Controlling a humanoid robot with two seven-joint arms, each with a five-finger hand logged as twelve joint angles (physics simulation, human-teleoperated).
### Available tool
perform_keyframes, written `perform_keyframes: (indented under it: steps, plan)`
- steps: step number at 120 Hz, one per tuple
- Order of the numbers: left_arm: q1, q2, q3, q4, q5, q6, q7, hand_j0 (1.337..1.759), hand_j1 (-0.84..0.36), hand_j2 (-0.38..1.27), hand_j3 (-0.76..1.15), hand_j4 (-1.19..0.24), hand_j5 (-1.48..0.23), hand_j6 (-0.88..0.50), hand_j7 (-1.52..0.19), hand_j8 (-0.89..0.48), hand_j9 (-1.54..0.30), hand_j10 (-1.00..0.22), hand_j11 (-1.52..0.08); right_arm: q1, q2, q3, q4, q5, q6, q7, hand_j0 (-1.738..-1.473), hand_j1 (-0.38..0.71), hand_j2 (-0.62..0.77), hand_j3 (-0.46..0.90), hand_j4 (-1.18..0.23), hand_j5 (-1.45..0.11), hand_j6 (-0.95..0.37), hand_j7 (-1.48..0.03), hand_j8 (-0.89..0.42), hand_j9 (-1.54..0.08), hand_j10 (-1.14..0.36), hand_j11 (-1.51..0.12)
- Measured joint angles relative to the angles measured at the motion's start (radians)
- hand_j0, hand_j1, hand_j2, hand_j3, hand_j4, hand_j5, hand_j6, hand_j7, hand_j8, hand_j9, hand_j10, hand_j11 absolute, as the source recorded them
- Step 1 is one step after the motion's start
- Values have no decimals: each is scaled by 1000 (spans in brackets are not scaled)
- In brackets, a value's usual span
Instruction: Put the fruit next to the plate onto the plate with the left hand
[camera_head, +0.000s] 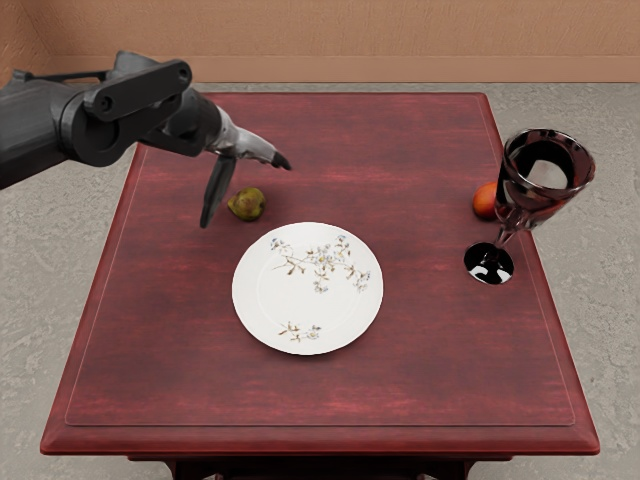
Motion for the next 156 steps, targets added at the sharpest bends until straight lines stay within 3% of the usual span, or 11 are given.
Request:
perform_keyframes:
  steps: [61, 99, 156]
  plan:
    - [29, -82, 5, 140, 7, 0, 12, 1658, 348, 0, 0, -2, -2, -3, -2, -3, -2, -2, -2, 0, 0, 0, 0, 0, 0, 0, -1658, -314, -6, 0, -30, -38, -30, -38, -29, -38, -29, -38]
    - [58, -111, 10, 160, 15, 4, 39, 1658, 319, 5, 0, -26, -33, -27, -33, -26, -33, -26, -33, 0, 0, 0, 0, 0, 0, 0, -1658, -314, -6, 0, -29, -38, -30, -38, -29, -38, -29, -38]
    - [77, -123, 17, 151, 54, 1, 43, 1658, 227, 20, 0, -102, -132, -103, -132, -103, -132, -102, -132, 0, 0, 0, 0, 0, 0, 0, -1658, -314, -6, 0, -29, -38, -30, -38, -29, -38, -29, -38]
